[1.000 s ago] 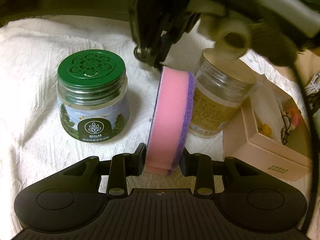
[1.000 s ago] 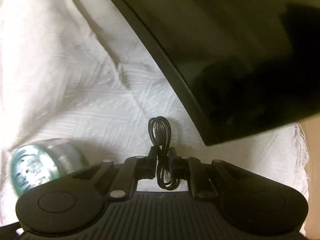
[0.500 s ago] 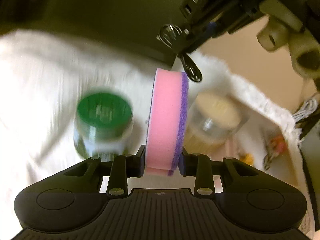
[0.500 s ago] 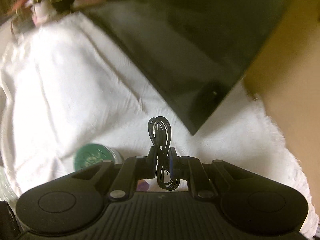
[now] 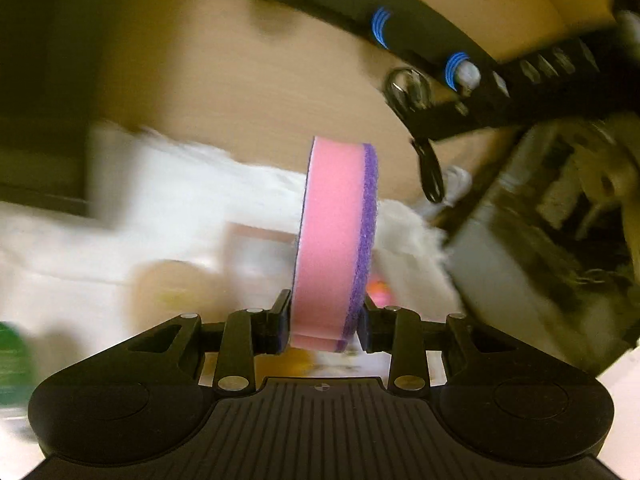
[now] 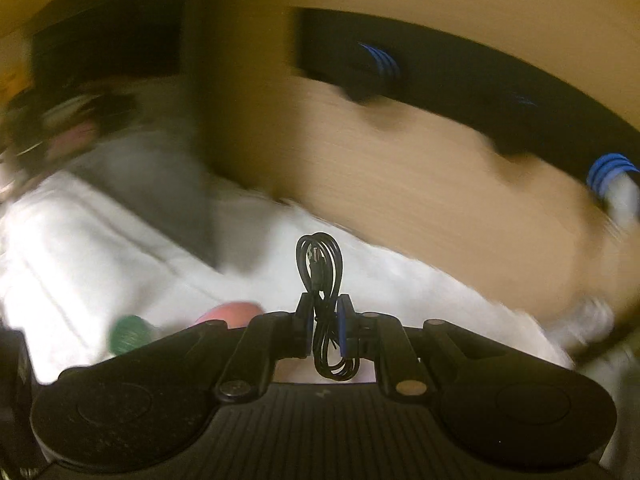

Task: Organize soft objects
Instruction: 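Lower sponge and cable into the pink box and open both tools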

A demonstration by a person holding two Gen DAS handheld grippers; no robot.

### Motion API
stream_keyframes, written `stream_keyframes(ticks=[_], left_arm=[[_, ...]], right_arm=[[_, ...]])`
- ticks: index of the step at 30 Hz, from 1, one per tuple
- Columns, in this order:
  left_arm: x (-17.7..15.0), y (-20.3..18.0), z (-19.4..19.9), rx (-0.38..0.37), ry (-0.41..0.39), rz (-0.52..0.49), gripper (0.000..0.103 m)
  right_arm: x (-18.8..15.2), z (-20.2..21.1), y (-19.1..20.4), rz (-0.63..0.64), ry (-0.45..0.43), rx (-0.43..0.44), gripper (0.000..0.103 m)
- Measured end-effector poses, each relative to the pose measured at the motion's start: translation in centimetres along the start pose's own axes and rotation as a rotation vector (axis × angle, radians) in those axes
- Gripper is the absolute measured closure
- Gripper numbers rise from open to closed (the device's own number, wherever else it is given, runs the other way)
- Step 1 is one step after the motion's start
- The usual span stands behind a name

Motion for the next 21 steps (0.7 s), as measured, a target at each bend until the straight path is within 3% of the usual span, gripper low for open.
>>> stream_keyframes(ticks=[2, 4, 6, 8, 14, 17, 21], left_arm=[[-0.4, -1.0, -3.0, -0.076, 0.066, 0.056, 0.066], [-1.5, -0.8, -6.5, -0.078, 0.177, 0.098, 0.066], [-2.5, 0.3, -8.6, 0.003, 0.231, 0.119, 0.066], [-3.9, 1.3, -9.8, 0.135, 0.295, 0.059, 0.066], [-5.4, 0.1, -10.9, 0.153, 0.423, -0.010, 0.067], [-5.4, -0.3, -10.7, 0.182, 0.416, -0.069, 0.066], [-4.0, 0.0, -8.0, 0.204, 0.371, -0.050, 0.065]], right_arm=[[-1.7, 0.5, -2.8, -0.029, -0.001, -0.043, 0.091], [-3.5, 0.5, -5.4, -0.067, 0.001, -0.056, 0.091], [-5.2, -0.4, -7.7, -0.126, 0.005, -0.025, 0.091], [-7.1, -1.8, -9.0, -0.208, 0.025, 0.045, 0.091], [-9.8, -7.4, -7.7, -0.265, 0.088, 0.230, 0.091], [-10.5, -10.2, -6.3, -0.274, 0.135, 0.333, 0.091], [-11.6, -14.0, -5.4, -0.237, 0.205, 0.331, 0.091]])
Point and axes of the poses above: each gripper's, at about its wrist camera, not at the fingertips, and z roughly against the way its jaws point, y to its left, x to its top, the point moved 8 cm from there along -z, roughly the way its jaws point, and after that the axes turned 6 degrees about x, right-handed, at the moved point
